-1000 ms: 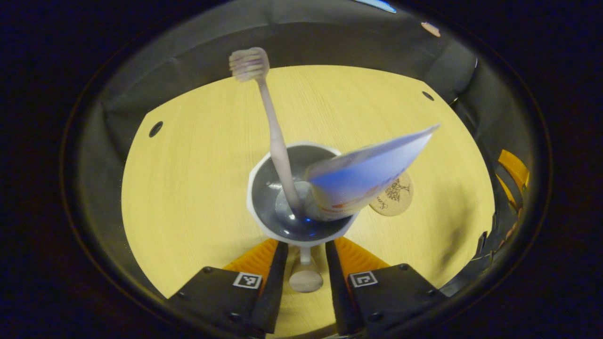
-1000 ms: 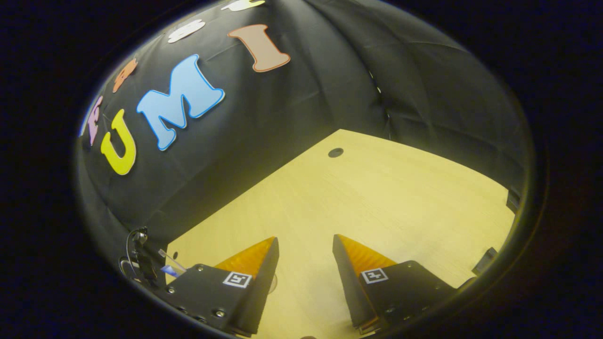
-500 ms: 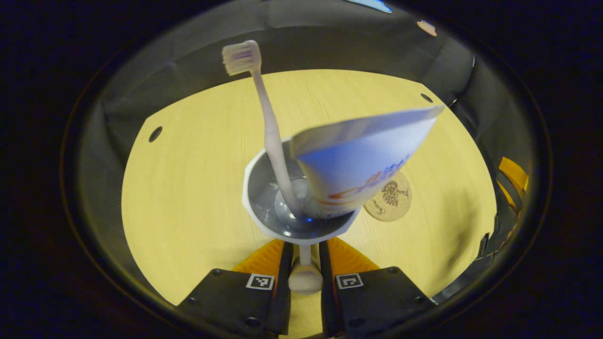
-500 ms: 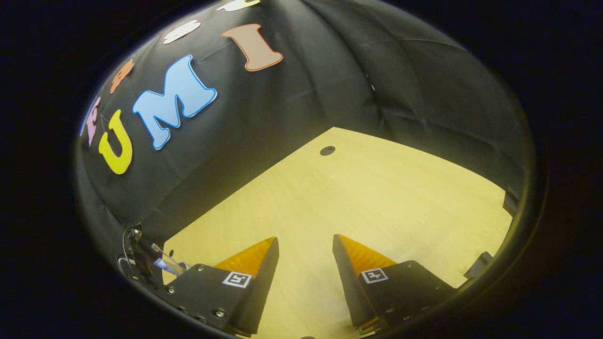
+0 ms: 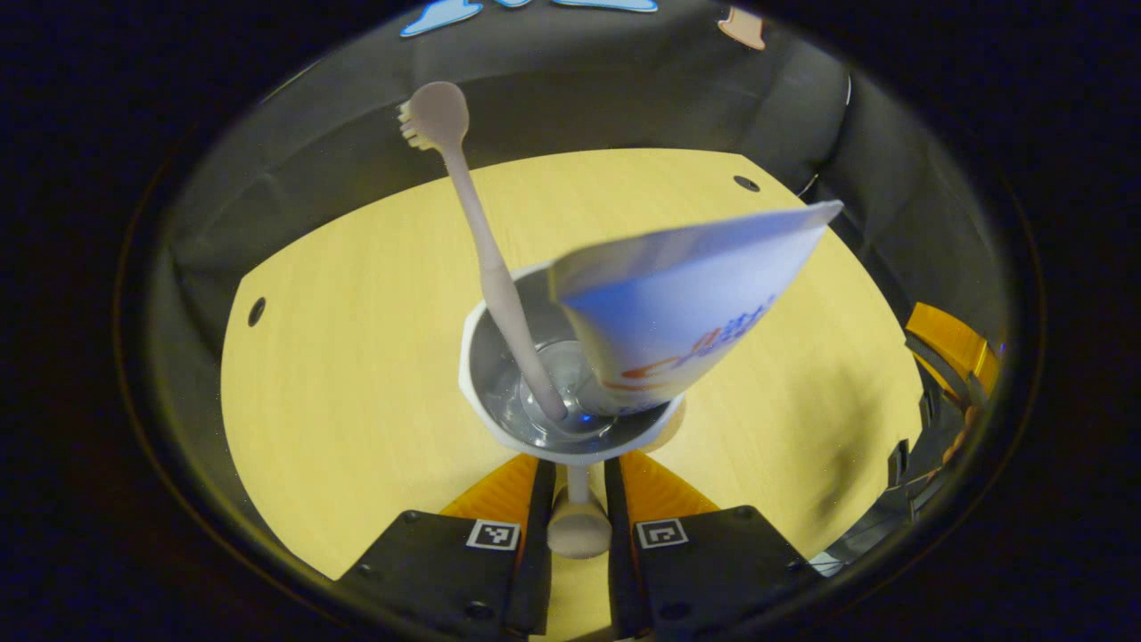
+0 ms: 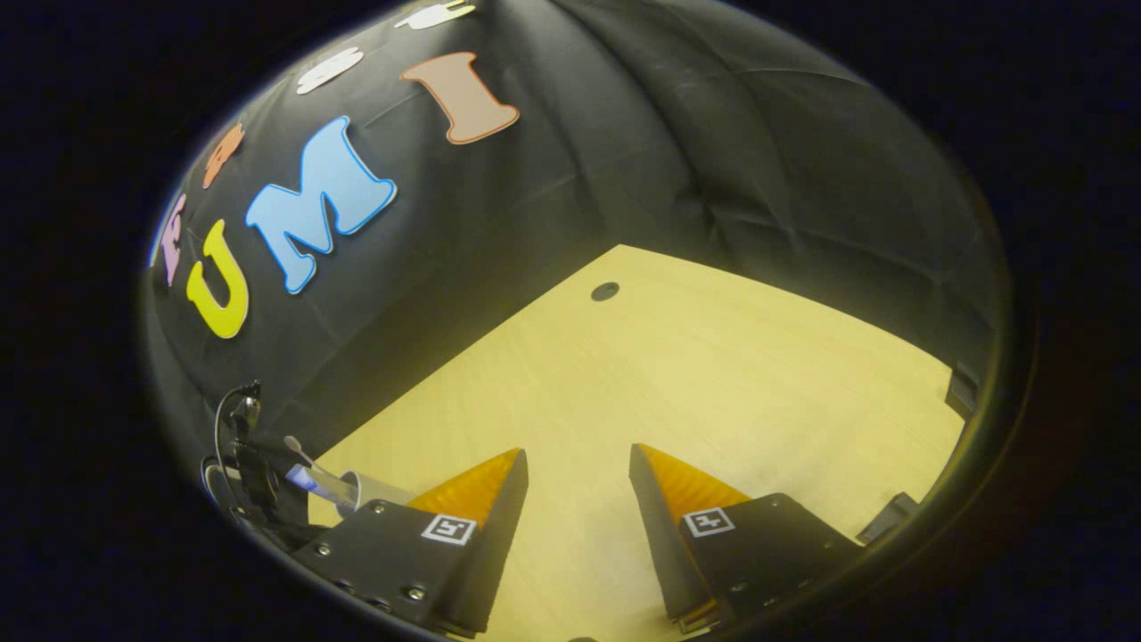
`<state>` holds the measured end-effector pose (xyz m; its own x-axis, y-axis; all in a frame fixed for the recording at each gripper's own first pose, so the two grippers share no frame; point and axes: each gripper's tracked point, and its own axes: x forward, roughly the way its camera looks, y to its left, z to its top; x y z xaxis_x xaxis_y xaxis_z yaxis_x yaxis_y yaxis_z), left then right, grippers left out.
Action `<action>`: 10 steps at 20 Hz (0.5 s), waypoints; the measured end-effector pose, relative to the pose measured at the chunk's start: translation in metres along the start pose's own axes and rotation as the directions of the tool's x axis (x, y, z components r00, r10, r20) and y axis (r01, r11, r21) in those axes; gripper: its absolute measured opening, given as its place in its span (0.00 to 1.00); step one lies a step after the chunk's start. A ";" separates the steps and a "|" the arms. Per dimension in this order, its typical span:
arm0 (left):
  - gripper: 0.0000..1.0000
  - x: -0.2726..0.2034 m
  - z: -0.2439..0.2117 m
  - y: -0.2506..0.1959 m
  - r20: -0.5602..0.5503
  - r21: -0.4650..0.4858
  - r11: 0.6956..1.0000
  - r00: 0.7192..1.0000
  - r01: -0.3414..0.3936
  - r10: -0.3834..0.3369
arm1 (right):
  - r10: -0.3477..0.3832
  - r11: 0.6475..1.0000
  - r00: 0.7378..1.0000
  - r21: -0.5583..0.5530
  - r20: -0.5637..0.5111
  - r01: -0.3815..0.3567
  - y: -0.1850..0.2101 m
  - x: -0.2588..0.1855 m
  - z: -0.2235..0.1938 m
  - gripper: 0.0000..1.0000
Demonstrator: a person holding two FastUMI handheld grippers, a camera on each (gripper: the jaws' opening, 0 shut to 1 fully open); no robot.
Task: Put the toothbrush and toothpaste on the desktop into the cup, then pick up the cup and place it on the coaster on the desktop.
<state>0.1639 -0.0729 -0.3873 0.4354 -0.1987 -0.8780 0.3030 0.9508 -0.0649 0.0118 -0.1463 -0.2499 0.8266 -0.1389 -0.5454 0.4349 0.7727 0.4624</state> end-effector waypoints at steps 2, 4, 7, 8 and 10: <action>0.33 0.008 -0.001 -0.014 -0.010 0.009 1.000 1.000 0.005 -0.004 | -0.012 1.000 1.000 0.009 0.002 0.012 -0.012 -0.004 0.002 0.69; 0.33 0.016 -0.006 -0.024 -0.025 0.021 1.000 1.000 0.004 -0.004 | -0.027 0.999 1.000 0.020 -0.001 0.027 -0.031 -0.008 0.003 0.69; 0.39 0.020 -0.014 -0.034 -0.039 0.023 1.000 0.999 0.000 0.001 | -0.042 0.998 0.999 0.040 -0.004 0.042 -0.052 -0.013 0.006 0.69; 0.39 0.022 -0.017 -0.036 -0.043 0.019 1.000 0.999 -0.002 0.003 | -0.046 0.998 0.999 0.043 -0.005 0.046 -0.053 -0.014 0.007 0.69; 0.39 0.023 -0.021 -0.036 -0.038 0.011 1.000 0.999 -0.017 0.018 | -0.045 0.998 0.999 0.044 -0.006 0.045 -0.058 -0.014 0.009 0.69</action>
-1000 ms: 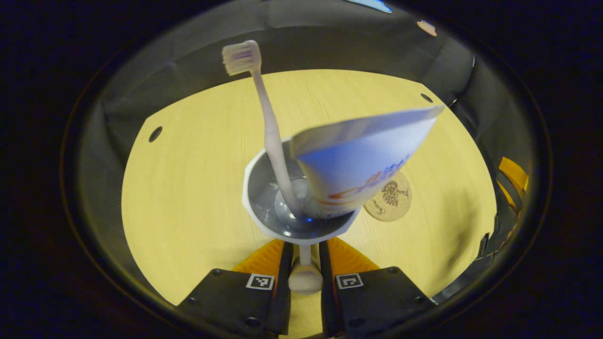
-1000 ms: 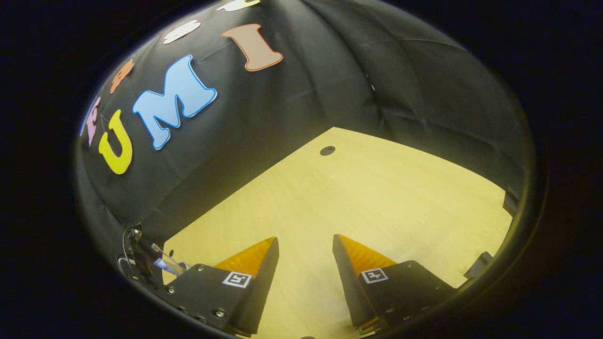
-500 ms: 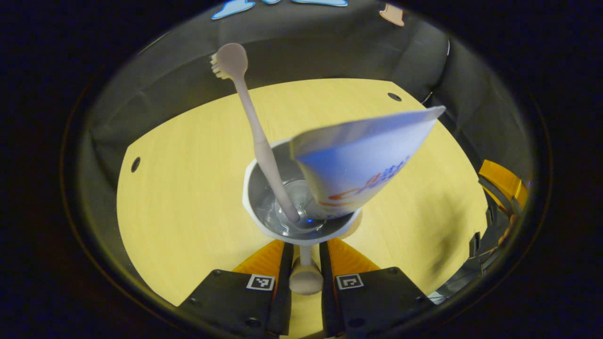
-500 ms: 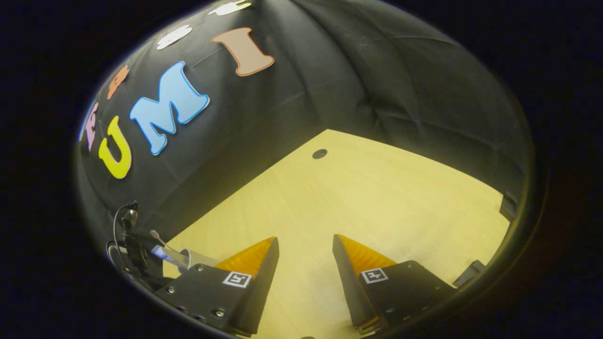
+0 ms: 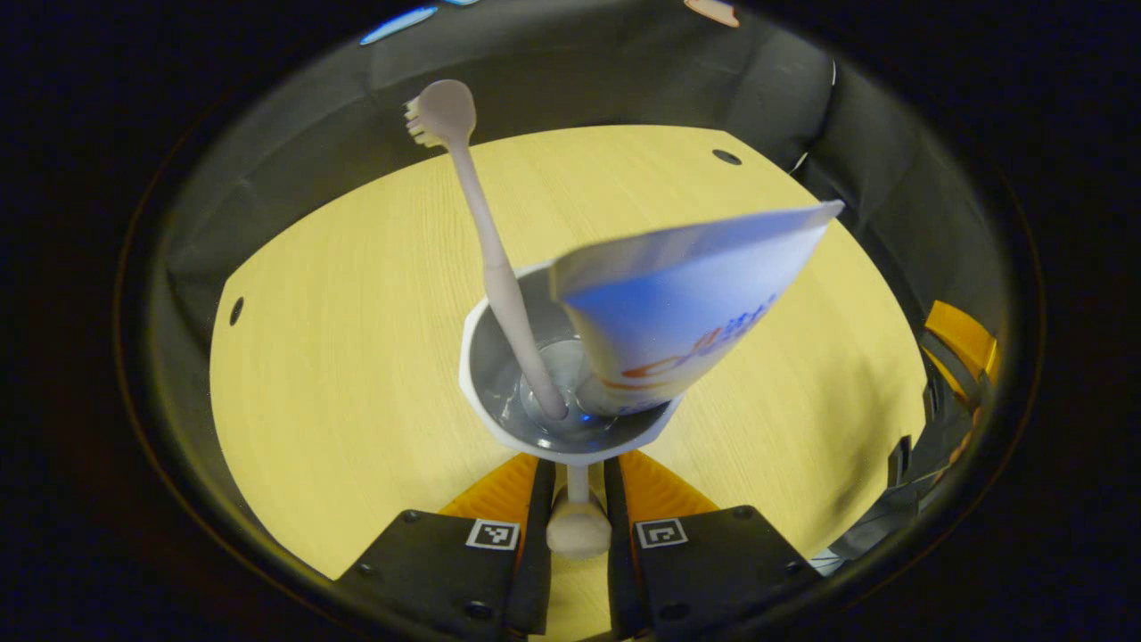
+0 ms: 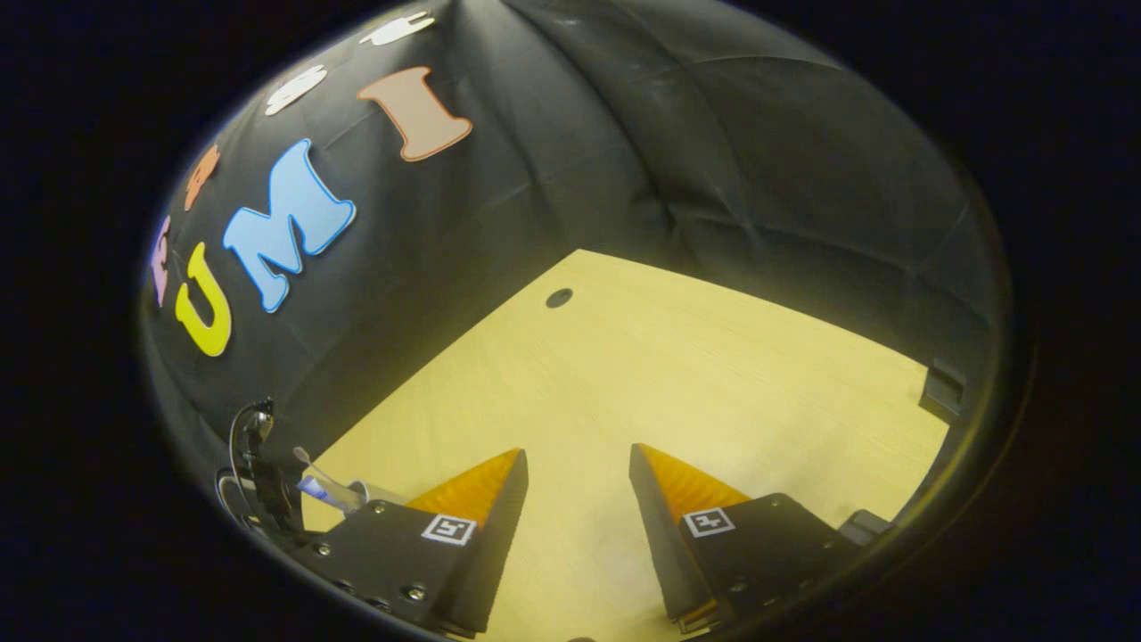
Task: Put the toothbrush and toothpaste on the desktop into the cup, then pick up the cup and place it on the coaster on the desktop.
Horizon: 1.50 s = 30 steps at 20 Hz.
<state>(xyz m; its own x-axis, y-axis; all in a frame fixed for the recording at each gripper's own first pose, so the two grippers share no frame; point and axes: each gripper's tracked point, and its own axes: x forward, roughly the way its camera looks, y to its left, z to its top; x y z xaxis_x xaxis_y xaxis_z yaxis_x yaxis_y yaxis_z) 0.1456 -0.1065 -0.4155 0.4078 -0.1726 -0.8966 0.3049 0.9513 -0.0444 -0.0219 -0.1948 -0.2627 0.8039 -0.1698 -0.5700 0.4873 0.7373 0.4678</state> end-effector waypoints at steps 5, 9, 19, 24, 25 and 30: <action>0.68 -0.015 0.004 0.009 0.052 -0.017 0.999 0.997 -0.050 0.051 | 0.036 0.999 0.999 -0.023 -0.025 -0.037 0.014 0.002 0.000 0.69; 0.62 -0.042 -0.002 0.008 0.099 -0.049 0.998 0.994 -0.039 0.044 | 0.115 0.988 0.993 -0.096 -0.039 -0.118 0.056 -0.002 -0.002 0.69; 0.73 -0.204 0.030 0.043 0.472 -0.190 0.981 0.874 -0.028 0.116 | 0.355 0.870 0.935 -0.362 -0.010 -0.335 0.180 -0.061 0.013 0.69; 0.62 -0.334 0.072 0.063 0.703 -0.237 0.971 0.684 -0.029 0.192 | 0.478 0.784 0.875 -0.489 0.081 -0.383 0.236 -0.119 0.044 0.69; 0.62 -0.360 0.076 0.068 0.739 -0.242 0.970 0.640 -0.039 0.210 | 0.501 0.766 0.860 -0.514 0.101 -0.386 0.246 -0.132 0.053 0.69; 0.72 -0.465 0.070 0.080 0.865 -0.264 0.961 0.421 -0.080 0.273 | 0.573 0.730 0.798 -0.559 0.187 -0.393 0.282 -0.174 0.084 0.69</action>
